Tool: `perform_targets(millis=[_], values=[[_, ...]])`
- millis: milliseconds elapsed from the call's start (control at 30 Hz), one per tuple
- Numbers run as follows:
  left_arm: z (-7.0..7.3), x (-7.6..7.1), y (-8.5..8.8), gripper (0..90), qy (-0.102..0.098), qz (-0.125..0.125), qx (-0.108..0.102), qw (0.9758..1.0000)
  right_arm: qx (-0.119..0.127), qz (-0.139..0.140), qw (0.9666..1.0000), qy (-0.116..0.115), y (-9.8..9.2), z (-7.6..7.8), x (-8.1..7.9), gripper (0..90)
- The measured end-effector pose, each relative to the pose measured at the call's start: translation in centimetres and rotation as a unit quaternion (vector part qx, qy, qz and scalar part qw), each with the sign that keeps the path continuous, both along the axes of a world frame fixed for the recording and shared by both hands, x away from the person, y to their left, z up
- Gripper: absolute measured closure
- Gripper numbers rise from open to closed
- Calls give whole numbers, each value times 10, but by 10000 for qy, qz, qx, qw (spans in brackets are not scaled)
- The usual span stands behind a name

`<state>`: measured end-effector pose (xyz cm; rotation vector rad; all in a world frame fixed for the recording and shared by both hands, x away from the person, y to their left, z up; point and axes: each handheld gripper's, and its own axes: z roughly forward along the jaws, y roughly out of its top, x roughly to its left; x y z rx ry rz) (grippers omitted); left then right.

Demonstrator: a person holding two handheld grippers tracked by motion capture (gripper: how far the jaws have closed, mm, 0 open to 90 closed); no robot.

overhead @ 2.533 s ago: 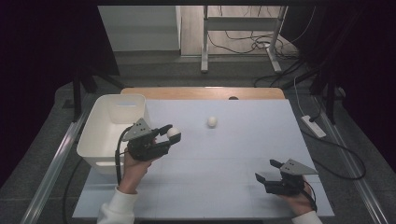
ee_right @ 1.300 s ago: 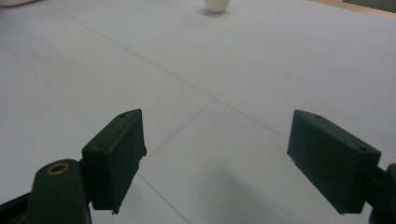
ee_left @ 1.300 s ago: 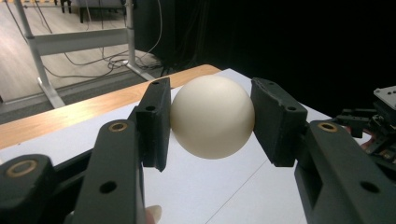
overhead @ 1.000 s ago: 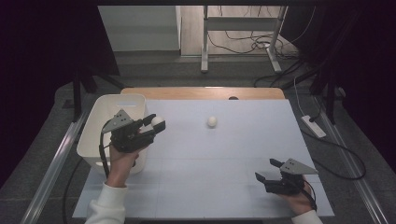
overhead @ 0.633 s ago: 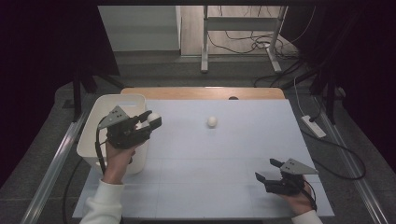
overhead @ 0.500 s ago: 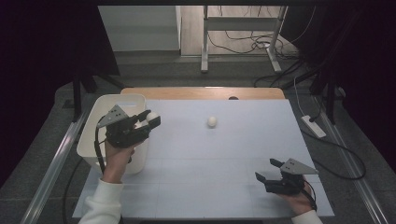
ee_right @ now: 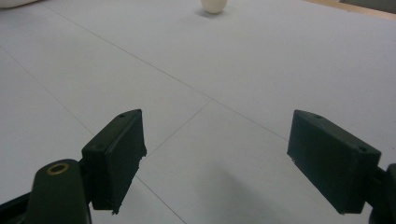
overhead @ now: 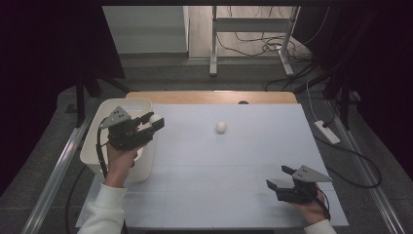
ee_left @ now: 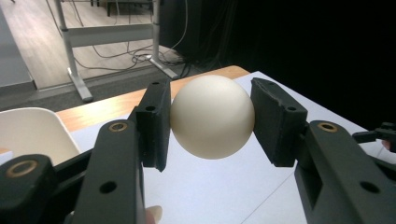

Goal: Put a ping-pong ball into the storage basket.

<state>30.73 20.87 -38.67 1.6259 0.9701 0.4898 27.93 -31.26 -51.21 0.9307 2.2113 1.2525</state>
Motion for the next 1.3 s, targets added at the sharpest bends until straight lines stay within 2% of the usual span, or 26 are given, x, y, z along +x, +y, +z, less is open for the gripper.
perform_targets(millis=[567,1067,1300], values=[[0,6,17,503,97,320,116,9994,-6,11,10000,3,1,0,0,188],[-5,18,30,503,278,603,251,9975,-11,-5,10000,19,0,0,0,188],[-4,22,33,503,295,724,402,9961,-18,-4,10000,8,0,-1,0,188]])
